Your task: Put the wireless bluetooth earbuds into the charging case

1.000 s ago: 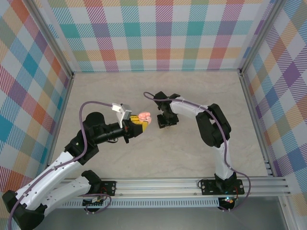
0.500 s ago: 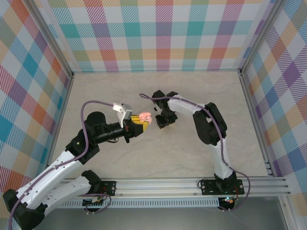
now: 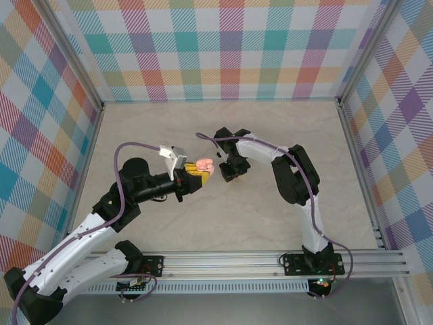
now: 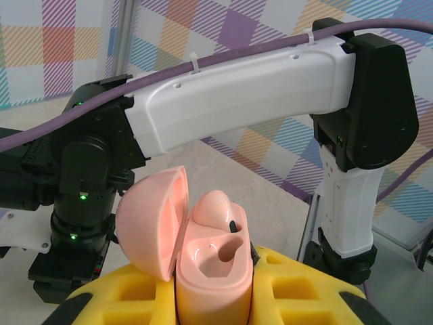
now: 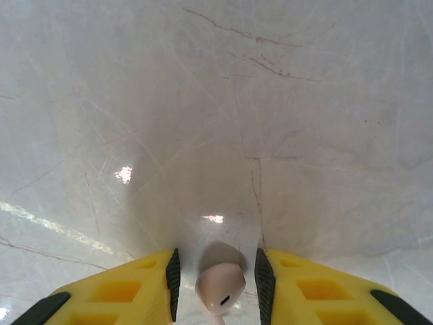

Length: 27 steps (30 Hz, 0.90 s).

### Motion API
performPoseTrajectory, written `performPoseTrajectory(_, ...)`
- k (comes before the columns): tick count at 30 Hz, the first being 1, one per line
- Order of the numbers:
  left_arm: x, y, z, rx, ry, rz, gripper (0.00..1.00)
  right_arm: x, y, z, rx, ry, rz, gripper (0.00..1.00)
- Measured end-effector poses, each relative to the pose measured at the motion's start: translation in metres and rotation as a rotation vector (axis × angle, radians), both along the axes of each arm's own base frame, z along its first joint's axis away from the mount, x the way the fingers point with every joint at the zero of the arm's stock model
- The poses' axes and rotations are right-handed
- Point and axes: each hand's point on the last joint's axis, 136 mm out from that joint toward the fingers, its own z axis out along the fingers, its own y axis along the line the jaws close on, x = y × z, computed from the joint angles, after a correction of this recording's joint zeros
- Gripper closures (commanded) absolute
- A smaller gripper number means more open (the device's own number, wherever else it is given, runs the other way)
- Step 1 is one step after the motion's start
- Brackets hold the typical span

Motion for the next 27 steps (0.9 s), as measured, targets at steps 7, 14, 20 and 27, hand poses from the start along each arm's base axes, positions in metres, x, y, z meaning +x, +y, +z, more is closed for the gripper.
performPoseTrajectory(7,0.0001,0.0,0.0,0.0,0.0,0.0,0.84,-0.0053,-0.0033,0.0004,-0.013,0.022,0.025,0.6)
performPoseTrajectory(14,0.0004,0.0002,0.0,0.0,0.0,0.002,0.84,-0.0054,-0.0044,-0.0007,-0.023,0.027,0.021,0.61)
performPoseTrajectory(20,0.0004,0.0002,0.0,0.0,0.0,0.003,0.84,-0.0037,-0.0047,-0.0013,-0.035,0.032,-0.015,0.64)
performPoseTrajectory(27,0.0004,0.0003,0.0001,0.0,-0.001,0.003,0.84,-0.0037,-0.0046,-0.0012,-0.039,0.039,-0.037,0.68)
